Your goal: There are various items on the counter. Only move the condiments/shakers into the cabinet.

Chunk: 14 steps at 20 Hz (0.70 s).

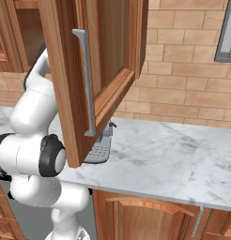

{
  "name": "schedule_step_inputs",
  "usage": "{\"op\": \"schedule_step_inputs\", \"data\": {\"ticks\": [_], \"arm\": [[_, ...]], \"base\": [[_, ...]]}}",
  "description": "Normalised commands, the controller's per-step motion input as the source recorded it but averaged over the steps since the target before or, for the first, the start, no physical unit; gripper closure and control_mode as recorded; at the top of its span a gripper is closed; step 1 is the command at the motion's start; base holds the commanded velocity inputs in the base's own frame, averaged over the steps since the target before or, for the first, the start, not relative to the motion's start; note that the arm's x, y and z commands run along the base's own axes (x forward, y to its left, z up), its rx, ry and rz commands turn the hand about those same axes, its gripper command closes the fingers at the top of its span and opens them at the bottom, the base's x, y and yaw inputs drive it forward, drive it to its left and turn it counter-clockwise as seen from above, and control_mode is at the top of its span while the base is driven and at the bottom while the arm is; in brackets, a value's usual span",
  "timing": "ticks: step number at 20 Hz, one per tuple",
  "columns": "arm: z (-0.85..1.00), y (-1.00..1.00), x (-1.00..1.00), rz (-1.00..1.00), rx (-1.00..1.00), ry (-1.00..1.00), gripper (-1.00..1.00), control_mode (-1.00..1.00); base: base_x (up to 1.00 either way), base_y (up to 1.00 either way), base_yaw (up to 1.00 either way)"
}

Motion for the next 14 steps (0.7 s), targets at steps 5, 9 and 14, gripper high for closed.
{"op": "schedule_step_inputs", "data": {"ticks": [5, 9, 14], "arm": [[-0.12, 0.00, -1.00, -0.13, 0.01, -0.11, -1.00, -1.00], [-0.72, 0.29, -1.00, -0.14, 0.00, 0.00, -1.00, -1.00], [-1.00, 0.81, -1.00, -0.09, -0.04, 0.00, -1.00, -1.00]], "base": [[0.00, 0.00, 0.00], [0.00, 0.00, 0.00], [0.00, 0.00, 0.00]]}}
